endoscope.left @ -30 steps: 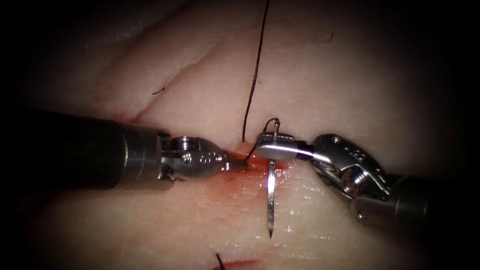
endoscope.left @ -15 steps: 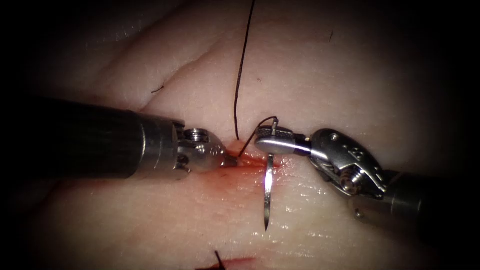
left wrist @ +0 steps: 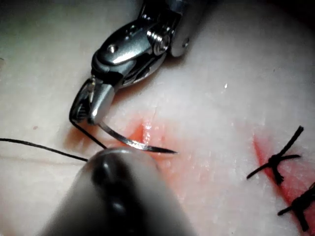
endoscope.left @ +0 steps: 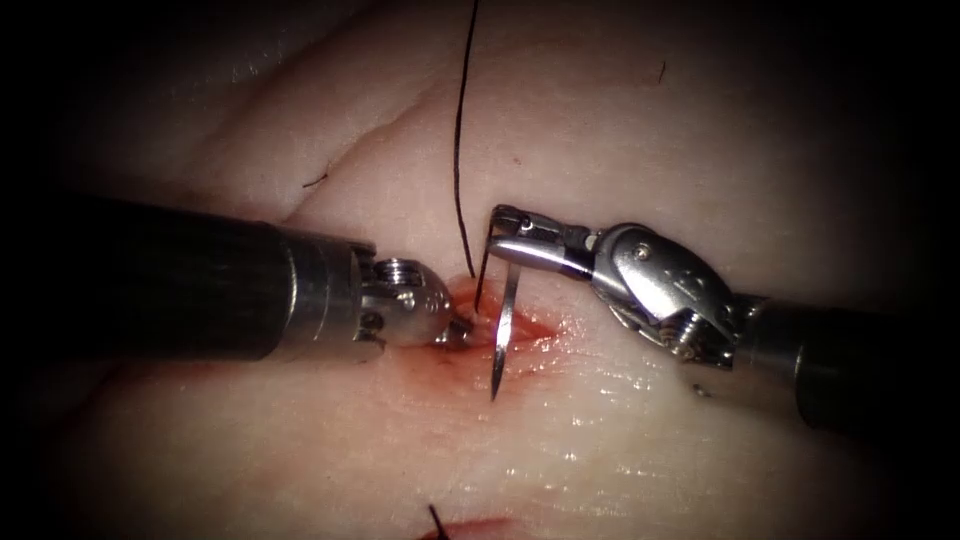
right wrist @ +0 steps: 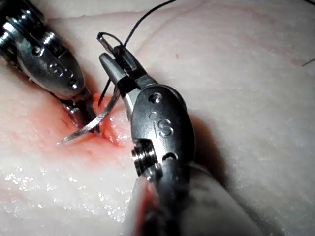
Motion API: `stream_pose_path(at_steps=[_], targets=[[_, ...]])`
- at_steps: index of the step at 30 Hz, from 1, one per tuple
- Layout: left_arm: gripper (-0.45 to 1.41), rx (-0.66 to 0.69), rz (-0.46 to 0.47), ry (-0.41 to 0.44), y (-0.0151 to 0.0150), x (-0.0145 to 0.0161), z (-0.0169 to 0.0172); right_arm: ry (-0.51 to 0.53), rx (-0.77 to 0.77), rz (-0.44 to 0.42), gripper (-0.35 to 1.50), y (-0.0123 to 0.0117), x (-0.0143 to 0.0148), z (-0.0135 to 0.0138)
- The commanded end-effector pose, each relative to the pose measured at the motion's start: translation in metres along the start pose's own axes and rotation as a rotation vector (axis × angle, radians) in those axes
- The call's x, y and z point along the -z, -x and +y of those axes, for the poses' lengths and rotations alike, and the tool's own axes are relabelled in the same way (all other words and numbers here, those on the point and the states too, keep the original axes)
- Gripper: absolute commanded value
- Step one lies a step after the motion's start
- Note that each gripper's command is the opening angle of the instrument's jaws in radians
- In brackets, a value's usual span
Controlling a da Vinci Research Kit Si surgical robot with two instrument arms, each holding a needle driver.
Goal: Wound Closure
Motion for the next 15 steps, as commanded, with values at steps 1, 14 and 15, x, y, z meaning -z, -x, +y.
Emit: stream_pose_path(at_steps=[1, 14, 15], targets=[[0.32, -0.001, 0.004, 0.005, -0.0004, -0.0006, -0.0001, 0.001, 0.023, -0.001, -0.35, 0.0008, -0.0005, 0.0008], [0.46, -0.002, 0.013, 0.031, -0.0006, -0.0004, 0.0008, 0.047, 0.176, -0.017, -0.35, 0.0021, -0.0003, 0.0018], [0.46, -0.002, 0.013, 0.031, -0.0006, -0.0004, 0.0008, 0.047, 0.176, -0.017, -0.35, 0.0021, -0.0003, 0.0018]])
